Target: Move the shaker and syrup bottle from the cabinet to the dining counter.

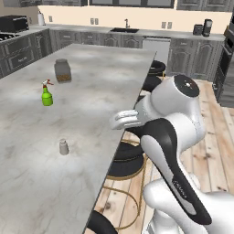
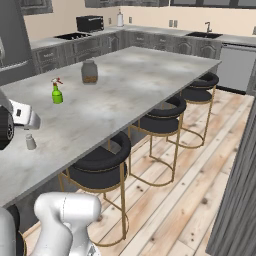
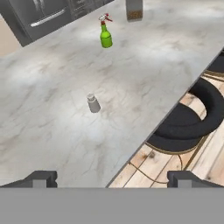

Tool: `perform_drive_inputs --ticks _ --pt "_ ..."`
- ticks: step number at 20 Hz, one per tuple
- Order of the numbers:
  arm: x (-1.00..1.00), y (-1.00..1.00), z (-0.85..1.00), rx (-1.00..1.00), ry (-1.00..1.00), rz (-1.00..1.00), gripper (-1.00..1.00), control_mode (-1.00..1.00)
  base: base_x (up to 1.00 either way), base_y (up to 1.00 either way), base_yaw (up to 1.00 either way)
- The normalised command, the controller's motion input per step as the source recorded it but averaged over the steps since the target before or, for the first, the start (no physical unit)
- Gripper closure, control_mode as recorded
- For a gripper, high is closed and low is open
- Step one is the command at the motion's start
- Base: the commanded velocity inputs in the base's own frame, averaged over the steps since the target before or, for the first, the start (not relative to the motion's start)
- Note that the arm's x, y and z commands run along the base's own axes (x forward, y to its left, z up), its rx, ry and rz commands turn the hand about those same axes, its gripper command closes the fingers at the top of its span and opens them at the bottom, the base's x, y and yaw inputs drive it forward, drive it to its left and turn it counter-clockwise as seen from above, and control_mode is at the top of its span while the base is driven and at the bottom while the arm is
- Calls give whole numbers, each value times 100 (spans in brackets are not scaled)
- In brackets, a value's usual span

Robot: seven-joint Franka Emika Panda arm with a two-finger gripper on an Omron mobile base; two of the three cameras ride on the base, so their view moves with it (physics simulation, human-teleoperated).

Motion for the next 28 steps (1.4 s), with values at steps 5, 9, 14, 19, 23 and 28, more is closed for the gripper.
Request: perform_drive_inputs --ticks 5,9,14,19,23,28 --pt "-31 -55 9 -9 1 0 -100 -100 0 0 0" --pt "-9 -46 17 -7 3 0 -100 -100 0 0 0" --pt "-1 -42 13 -7 3 -4 -100 -100 0 0 0" --pt "-2 -6 1 -1 0 -1 -100 100 -27 -7 -8" --pt "0 0 0 0 0 0 -100 100 -46 0 -42" --pt "0 0 0 0 0 0 -100 100 -26 0 -55"
